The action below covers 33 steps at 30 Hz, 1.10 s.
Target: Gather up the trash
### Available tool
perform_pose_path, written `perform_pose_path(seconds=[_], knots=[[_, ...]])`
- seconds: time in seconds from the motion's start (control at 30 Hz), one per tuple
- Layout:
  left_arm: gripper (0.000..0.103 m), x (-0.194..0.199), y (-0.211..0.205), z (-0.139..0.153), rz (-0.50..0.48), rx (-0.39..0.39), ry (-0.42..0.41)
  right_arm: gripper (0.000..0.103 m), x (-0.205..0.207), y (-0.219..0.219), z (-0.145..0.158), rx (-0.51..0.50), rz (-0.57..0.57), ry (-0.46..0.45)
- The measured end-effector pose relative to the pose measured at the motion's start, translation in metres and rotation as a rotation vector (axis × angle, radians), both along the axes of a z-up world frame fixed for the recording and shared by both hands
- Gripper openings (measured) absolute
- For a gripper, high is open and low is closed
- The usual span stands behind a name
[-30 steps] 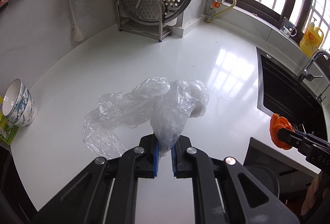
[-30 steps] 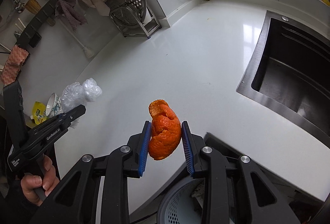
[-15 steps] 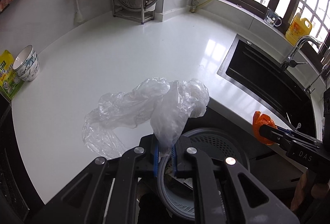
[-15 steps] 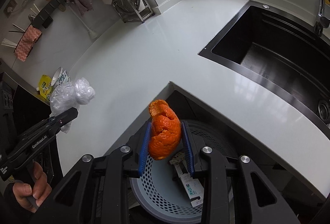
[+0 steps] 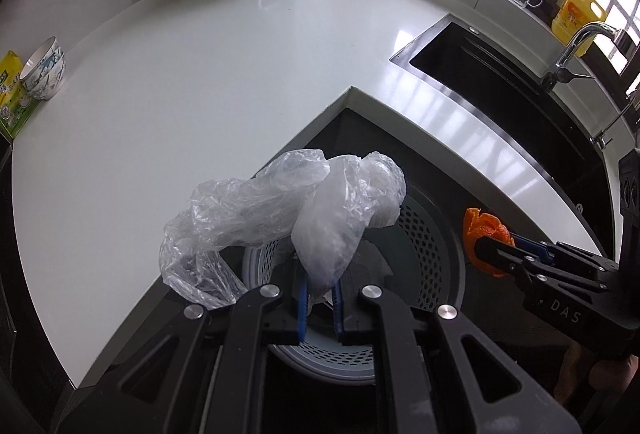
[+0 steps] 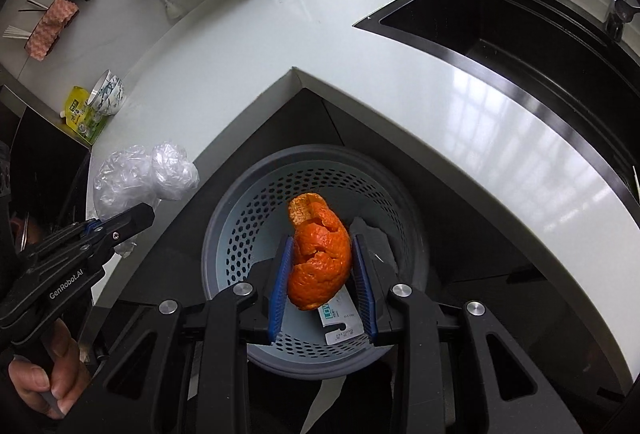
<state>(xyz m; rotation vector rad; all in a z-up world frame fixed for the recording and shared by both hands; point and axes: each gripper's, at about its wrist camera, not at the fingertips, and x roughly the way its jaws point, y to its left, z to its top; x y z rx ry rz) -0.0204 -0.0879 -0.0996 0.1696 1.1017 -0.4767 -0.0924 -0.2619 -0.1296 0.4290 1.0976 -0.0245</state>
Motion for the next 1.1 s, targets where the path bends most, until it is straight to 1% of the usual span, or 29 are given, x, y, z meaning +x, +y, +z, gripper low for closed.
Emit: perform_pose_path(seconds=[0.23, 0.27, 0.33, 0.4, 0.43, 0.47, 0.5, 0.53, 0.8, 0.9, 1.0, 1.07, 1.1], knots=[[0.011, -0.001, -0.002, -0.008, 0.022, 0.039, 0.032, 0.03, 0.004, 0.006, -0.014, 0.008, 0.045, 0.026], [0.014, -0.001, -0.002, -0.009, 0.026, 0.043, 0.035, 0.031, 0.006, 0.007, -0.015, 0.008, 0.052, 0.027], [0.014, -0.002, -0.001, -0.009, 0.032, 0.045, 0.042, 0.033, 0.008, 0.009, -0.016, 0.006, 0.061, 0.03], [0.024, -0.003, 0.0, -0.008, 0.038, 0.047, 0.042, 0.043, 0.011, 0.01, -0.016, 0.006, 0.066, 0.026], [0.038, -0.003, 0.001, -0.007, 0.044, 0.049, 0.039, 0.051, 0.011, 0.01, -0.014, 0.0, 0.066, 0.019], [0.057, -0.003, 0.002, -0.006, 0.052, 0.051, 0.034, 0.053, 0.011, 0.011, -0.013, -0.005, 0.067, 0.014], [0.066, -0.004, 0.004, -0.004, 0.062, 0.049, 0.024, 0.054, 0.011, 0.011, -0.012, -0.005, 0.071, 0.012], [0.07, -0.005, 0.006, -0.001, 0.07, 0.041, 0.012, 0.054, 0.011, 0.011, -0.011, -0.007, 0.074, 0.011], [0.07, -0.004, 0.01, 0.009, 0.105, 0.069, -0.007, 0.054, 0.011, 0.009, 0.001, -0.008, 0.075, -0.002], [0.073, -0.004, 0.013, 0.013, 0.12, 0.079, -0.019, 0.054, 0.01, 0.008, 0.007, -0.008, 0.071, -0.004], [0.076, -0.004, 0.017, 0.02, 0.136, 0.082, -0.029, 0.056, 0.008, 0.008, 0.012, -0.004, 0.062, 0.001], [0.08, -0.005, 0.018, 0.023, 0.146, 0.083, -0.035, 0.056, 0.007, 0.009, 0.016, -0.003, 0.063, 0.003], [0.081, -0.005, 0.019, 0.025, 0.15, 0.084, -0.037, 0.056, 0.006, 0.009, 0.018, -0.006, 0.064, 0.004]])
